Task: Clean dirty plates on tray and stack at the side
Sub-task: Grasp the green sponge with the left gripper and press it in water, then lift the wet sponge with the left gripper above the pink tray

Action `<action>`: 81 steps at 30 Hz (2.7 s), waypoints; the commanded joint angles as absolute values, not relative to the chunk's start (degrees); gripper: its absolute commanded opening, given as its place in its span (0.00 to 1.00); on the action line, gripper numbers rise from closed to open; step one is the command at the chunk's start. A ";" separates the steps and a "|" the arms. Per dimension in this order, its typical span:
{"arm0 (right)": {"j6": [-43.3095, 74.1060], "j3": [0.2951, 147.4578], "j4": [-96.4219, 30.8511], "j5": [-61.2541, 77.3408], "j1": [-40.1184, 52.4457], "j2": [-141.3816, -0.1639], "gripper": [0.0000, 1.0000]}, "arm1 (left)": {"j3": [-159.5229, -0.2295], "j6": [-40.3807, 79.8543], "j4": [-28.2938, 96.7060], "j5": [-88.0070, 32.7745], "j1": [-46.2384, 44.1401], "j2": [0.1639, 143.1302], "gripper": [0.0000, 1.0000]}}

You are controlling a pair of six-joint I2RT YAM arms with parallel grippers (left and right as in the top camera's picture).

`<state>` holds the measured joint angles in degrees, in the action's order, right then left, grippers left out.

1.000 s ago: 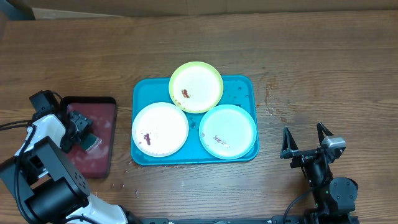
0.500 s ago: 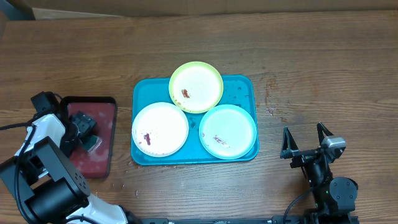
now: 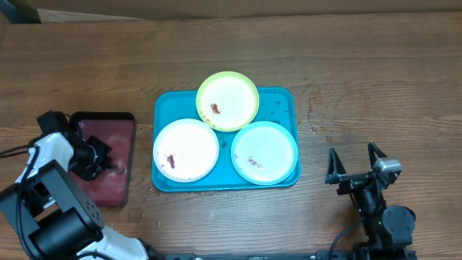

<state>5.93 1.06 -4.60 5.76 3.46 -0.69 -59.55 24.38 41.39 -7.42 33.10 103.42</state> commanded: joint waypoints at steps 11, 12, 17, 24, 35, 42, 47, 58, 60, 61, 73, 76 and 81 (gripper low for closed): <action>5.74 0.47 -4.38 5.63 3.79 -0.16 1.00 | -58.24 24.43 45.76 -13.61 32.95 104.92 0.42; 5.74 0.47 -4.38 5.63 3.79 -0.16 1.00 | -58.24 24.45 45.84 -13.61 32.95 104.92 0.29; 5.74 0.47 -4.38 5.63 3.79 -0.16 1.00 | -58.24 24.47 44.51 -13.54 32.95 104.92 0.04; 5.74 0.47 -4.38 5.63 3.79 -0.16 1.00 | -58.24 24.43 37.82 -9.98 32.97 104.92 1.00; 5.74 0.47 -4.38 5.63 3.79 -0.16 1.00 | -58.24 24.45 35.00 -2.50 32.97 104.92 0.95; 5.74 0.47 -4.38 5.63 3.79 -0.16 1.00 | -58.24 24.45 34.59 -2.57 32.97 104.92 0.64; 5.74 0.47 -4.38 5.63 3.79 -0.16 1.00 | -58.24 24.45 34.87 -2.57 32.97 104.92 0.13; 5.74 0.47 -4.38 5.63 3.79 -0.16 1.00 | -63.75 24.45 42.15 -2.55 33.10 102.28 0.04; 5.74 0.47 -4.38 5.63 3.79 -0.16 1.00 | -66.35 24.45 44.71 -2.76 33.08 99.90 0.04; 5.74 0.47 -4.38 5.63 3.79 -0.16 1.00 | -67.79 24.45 46.00 -3.29 33.08 98.30 0.04; 5.74 0.47 -4.38 5.63 3.79 -0.16 1.00 | -72.25 23.24 48.80 -11.25 32.99 83.29 0.04; 5.74 0.47 -4.38 5.63 3.79 -0.16 1.00 | -67.85 23.29 44.97 -8.78 33.04 85.47 0.04; 5.74 0.47 -4.38 5.63 3.79 -0.16 1.00 | -62.94 23.11 39.46 -12.49 33.04 93.97 0.04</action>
